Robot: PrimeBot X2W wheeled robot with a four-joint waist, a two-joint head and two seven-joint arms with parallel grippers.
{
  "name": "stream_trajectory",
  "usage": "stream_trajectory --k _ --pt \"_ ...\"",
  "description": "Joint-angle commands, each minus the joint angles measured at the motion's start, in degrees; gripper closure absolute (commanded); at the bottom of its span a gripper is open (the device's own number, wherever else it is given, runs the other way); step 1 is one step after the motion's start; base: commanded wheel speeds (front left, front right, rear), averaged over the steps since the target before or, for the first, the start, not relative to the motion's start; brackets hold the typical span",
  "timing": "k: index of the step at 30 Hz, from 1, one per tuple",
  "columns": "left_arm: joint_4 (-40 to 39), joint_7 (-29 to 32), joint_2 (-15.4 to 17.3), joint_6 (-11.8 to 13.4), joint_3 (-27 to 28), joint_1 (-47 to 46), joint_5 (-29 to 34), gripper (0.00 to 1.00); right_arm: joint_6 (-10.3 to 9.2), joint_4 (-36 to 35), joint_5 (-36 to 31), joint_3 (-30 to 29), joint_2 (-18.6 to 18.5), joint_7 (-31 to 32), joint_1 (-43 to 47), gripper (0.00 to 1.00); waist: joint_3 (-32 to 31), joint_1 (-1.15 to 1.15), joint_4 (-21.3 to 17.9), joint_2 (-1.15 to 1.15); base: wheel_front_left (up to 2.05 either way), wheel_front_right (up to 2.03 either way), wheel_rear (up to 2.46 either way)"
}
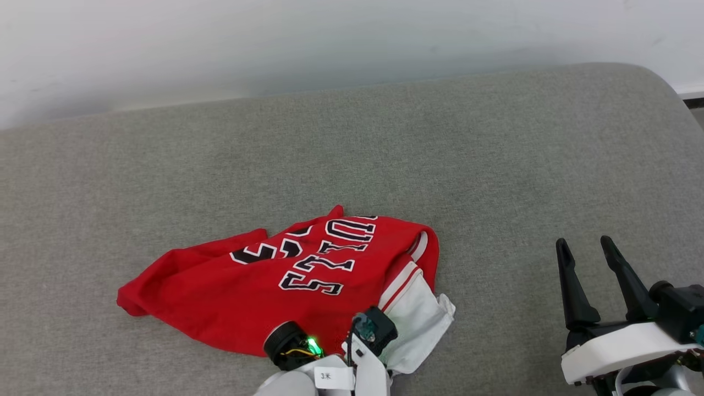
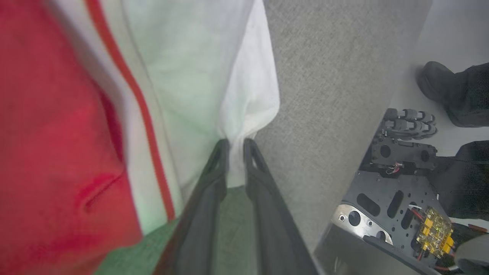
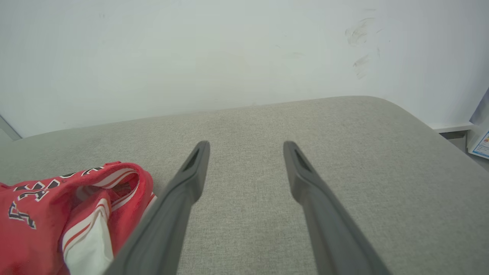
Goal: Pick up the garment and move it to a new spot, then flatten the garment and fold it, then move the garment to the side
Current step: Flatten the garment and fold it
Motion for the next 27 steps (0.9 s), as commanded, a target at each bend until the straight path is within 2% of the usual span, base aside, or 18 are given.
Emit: stream_trajectory --k 1,7,11,15,20,23,27 --pt "0.65 -0.38 0.77 0.31 0.0 0.21 0.36 1.0 0.0 0.23 -0.1 -0.26 0.08 -0.28 -0.2 0.0 -0.51 0.0 0.41 0.0 0.0 0.0 0.0" --pt "-3.93 -5.16 2.67 2.36 2.56 0.15 1.12 1.0 0.0 0.7 0.01 -0.65 0.08 -0.09 1.02 0.0 -2.8 0.0 2.0 0.0 0.0 0.0 0.0" --pt "-10.38 -6.77 6.08 5.12 5.31 1.38 1.46 1.0 0.0 0.69 0.48 -0.87 0.08 -0.09 1.84 0.0 -3.97 0.0 3.28 0.0 0.0 0.0 0.0" --pt "-17.63 -6.62 10.82 9.26 8.97 3.11 1.84 1.0 0.0 0.62 0.66 -1.27 0.08 0.02 2.55 0.0 -4.84 0.0 4.36 0.0 0.0 0.0 0.0" --pt "-24.74 -5.17 16.65 15.81 14.73 8.56 -0.18 1.0 0.0 0.18 0.71 -1.72 0.07 0.44 3.78 0.0 -5.92 0.0 5.52 0.0 0.0 0.0 0.0" --pt "-26.4 -4.78 19.48 19.63 18.15 13.08 -2.1 1.0 0.0 -0.27 0.36 -1.72 0.08 0.61 3.83 0.0 -5.86 0.0 5.86 0.0 0.0 0.0 0.0" --pt "-25.03 -5.57 21.12 23.58 22.28 19.47 -5.87 1.0 0.0 -0.66 0.34 -1.5 0.08 0.74 3.59 0.0 -5.46 0.0 6.17 0.0 0.0 0.0 0.0"
